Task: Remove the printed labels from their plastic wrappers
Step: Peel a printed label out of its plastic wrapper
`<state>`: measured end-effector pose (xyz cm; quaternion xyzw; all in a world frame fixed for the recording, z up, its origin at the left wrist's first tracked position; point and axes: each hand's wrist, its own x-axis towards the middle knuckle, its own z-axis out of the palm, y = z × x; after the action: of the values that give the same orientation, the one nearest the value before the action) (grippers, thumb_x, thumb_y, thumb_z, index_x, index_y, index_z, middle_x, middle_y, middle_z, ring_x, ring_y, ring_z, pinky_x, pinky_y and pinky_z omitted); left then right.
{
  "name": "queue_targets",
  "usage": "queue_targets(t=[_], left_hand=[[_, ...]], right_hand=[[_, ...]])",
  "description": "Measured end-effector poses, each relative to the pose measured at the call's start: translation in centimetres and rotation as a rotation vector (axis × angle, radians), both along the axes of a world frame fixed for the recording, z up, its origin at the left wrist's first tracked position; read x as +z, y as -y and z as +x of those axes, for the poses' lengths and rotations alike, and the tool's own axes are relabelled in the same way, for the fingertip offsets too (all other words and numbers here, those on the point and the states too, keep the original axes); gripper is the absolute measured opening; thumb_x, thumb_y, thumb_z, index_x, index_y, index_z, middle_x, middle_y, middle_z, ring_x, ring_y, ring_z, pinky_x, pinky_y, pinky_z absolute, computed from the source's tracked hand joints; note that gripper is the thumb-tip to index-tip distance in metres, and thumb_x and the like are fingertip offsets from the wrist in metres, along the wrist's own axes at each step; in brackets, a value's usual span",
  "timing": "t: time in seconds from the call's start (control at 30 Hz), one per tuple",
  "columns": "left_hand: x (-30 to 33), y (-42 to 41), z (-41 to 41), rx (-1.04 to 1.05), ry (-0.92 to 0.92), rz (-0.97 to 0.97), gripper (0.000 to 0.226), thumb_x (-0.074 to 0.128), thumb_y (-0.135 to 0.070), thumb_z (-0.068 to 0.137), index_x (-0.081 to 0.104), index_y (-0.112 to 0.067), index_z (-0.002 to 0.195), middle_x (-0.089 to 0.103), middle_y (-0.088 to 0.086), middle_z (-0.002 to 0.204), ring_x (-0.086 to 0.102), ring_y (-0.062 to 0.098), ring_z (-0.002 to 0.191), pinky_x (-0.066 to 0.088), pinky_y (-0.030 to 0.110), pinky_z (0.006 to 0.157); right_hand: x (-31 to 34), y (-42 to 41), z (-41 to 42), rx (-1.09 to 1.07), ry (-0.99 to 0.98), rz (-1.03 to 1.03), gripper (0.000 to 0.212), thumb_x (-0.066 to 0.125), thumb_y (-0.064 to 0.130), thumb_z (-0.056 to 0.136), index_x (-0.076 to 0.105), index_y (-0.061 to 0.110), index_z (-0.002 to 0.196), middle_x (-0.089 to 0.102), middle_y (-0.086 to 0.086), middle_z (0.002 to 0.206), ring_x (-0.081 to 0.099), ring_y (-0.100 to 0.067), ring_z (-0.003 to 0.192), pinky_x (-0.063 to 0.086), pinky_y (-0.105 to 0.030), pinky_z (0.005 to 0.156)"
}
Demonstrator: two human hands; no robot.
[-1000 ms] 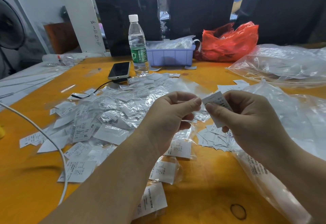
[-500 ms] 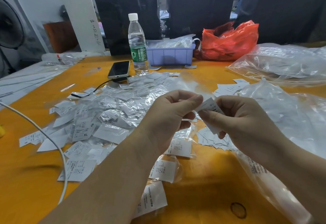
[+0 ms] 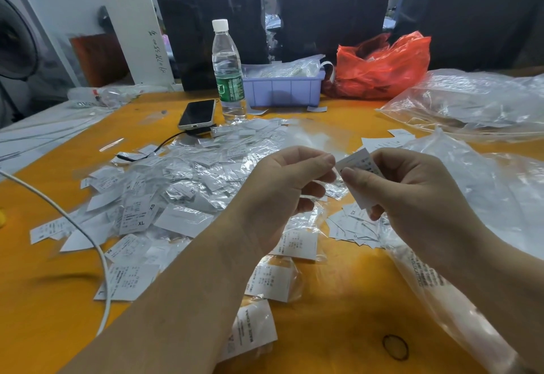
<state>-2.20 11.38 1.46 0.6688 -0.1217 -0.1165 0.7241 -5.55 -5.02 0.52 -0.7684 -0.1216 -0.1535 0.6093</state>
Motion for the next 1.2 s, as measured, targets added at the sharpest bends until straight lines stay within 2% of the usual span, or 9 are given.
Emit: queue_targets(t=[0.17, 0.4, 0.6, 0.87, 1.0, 1.2], left_hand=[[-0.01, 0.0, -0.03, 0.015, 0.003, -0.002, 0.009, 0.064, -0.018, 0.09, 0.068, -0.013, 0.084, 0.064, -0.003, 0.069, 0.055, 0.009, 0.058, 0.042, 0.021, 0.055], [-0.05, -0.01, -0.03, 0.022, 0.019, -0.01, 0.014, 0.066, -0.022, 0.088, 0.067, -0.015, 0.076, 0.06, -0.003, 0.065, 0.05, 0.009, 0.056, 0.04, 0.021, 0.053], [-0.03, -0.05, 0.03, 0.02, 0.027, -0.012, 0.013, 0.067, -0.021, 0.088, 0.066, -0.014, 0.077, 0.06, -0.002, 0.063, 0.049, 0.01, 0.054, 0.039, 0.022, 0.052], [0.11, -0.21, 0.01, 0.003, 0.078, 0.045, 0.015, 0.065, -0.018, 0.09, 0.069, -0.016, 0.075, 0.057, -0.005, 0.06, 0.046, 0.008, 0.053, 0.038, 0.021, 0.053], [0.0, -0.28, -0.01, 0.039, 0.148, 0.127, 0.011, 0.066, -0.02, 0.089, 0.069, -0.011, 0.083, 0.055, -0.01, 0.054, 0.047, 0.004, 0.05, 0.041, 0.017, 0.051], [0.0, -0.35, 0.09, 0.025, 0.173, 0.115, 0.012, 0.067, -0.017, 0.088, 0.069, -0.007, 0.083, 0.054, -0.009, 0.053, 0.045, 0.003, 0.049, 0.04, 0.015, 0.049]], right_hand=[[-0.04, 0.04, 0.1, 0.011, 0.006, 0.005, 0.026, 0.068, 0.04, 0.073, 0.071, 0.014, 0.077, 0.059, -0.002, 0.059, 0.049, -0.017, 0.051, 0.044, -0.023, 0.045], [-0.3, 0.3, 0.41, 0.11, -0.073, 0.045, 0.032, 0.07, 0.041, 0.07, 0.073, 0.012, 0.081, 0.058, -0.004, 0.065, 0.048, -0.022, 0.057, 0.042, -0.026, 0.049], [-0.13, 0.26, 0.44, 0.215, -0.169, 0.158, 0.025, 0.071, 0.028, 0.07, 0.075, 0.008, 0.084, 0.057, -0.001, 0.064, 0.043, -0.016, 0.054, 0.041, -0.021, 0.045], [-0.01, 0.18, 0.45, 0.181, -0.15, 0.153, 0.022, 0.07, 0.025, 0.072, 0.072, 0.006, 0.083, 0.054, 0.001, 0.058, 0.042, -0.012, 0.049, 0.04, -0.021, 0.044], [0.08, 0.15, 0.29, 0.14, -0.088, 0.077, 0.024, 0.07, 0.034, 0.07, 0.072, 0.012, 0.08, 0.055, 0.002, 0.058, 0.045, -0.017, 0.052, 0.04, -0.022, 0.046], [0.0, 0.24, 0.34, 0.179, -0.085, 0.017, 0.024, 0.069, 0.034, 0.073, 0.073, 0.011, 0.081, 0.056, 0.001, 0.059, 0.045, -0.018, 0.053, 0.04, -0.024, 0.048]])
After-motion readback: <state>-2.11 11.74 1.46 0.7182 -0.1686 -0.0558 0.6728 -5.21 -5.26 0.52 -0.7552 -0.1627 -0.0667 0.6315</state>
